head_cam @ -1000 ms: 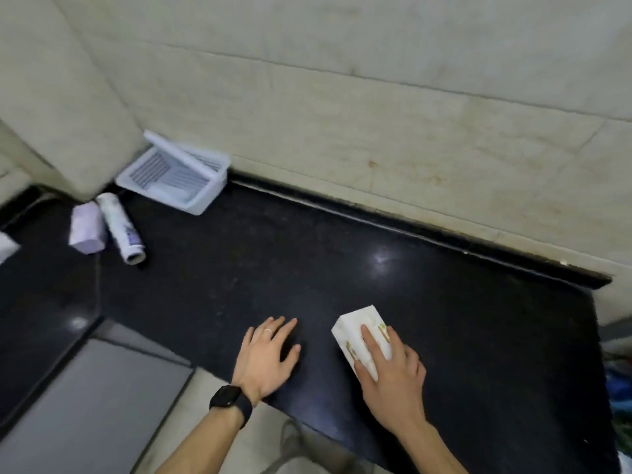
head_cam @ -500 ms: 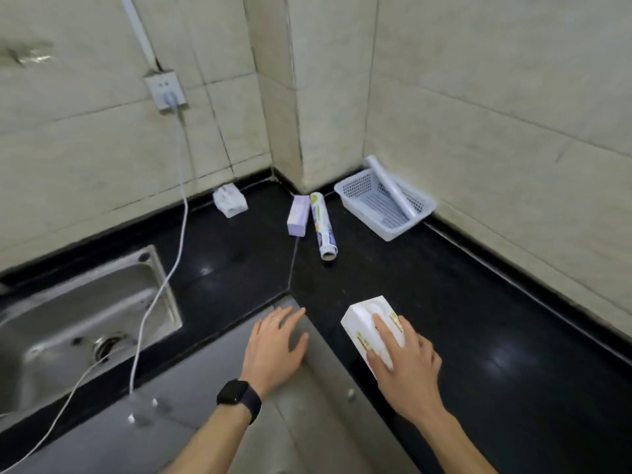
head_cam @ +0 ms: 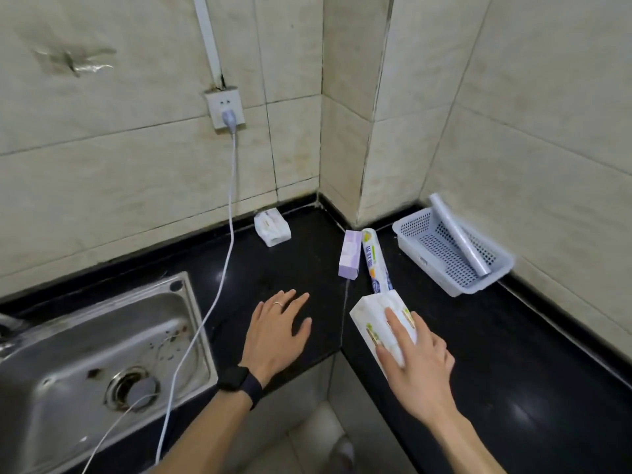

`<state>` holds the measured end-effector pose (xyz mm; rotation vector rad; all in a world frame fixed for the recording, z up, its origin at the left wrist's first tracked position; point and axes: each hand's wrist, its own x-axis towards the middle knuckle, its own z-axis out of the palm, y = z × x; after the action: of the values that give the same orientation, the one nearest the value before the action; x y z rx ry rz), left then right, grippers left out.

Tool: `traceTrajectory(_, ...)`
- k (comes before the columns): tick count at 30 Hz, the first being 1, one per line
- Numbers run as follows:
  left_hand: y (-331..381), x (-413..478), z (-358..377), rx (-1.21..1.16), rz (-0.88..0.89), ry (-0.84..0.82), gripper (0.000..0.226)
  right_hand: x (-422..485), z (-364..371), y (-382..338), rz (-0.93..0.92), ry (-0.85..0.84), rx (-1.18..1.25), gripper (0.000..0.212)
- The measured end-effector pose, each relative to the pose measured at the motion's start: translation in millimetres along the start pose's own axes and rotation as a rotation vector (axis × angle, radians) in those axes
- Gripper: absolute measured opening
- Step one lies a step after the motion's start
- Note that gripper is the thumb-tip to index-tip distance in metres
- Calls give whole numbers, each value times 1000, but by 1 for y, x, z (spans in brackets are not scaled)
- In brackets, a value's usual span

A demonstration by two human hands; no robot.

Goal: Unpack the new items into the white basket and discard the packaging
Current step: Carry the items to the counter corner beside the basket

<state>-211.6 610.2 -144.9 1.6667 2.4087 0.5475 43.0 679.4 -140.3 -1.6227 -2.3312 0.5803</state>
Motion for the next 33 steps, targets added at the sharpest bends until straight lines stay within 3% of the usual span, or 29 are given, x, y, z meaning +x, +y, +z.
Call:
traceTrajectory(17, -71, 157, 41, 42, -203, -199, 54, 219, 75, -66, -69, -264, -51, 63)
traceTrajectory(33, -154, 286, 147, 45, -290, -291, 66, 427, 186, -124, -53, -246, -287, 65)
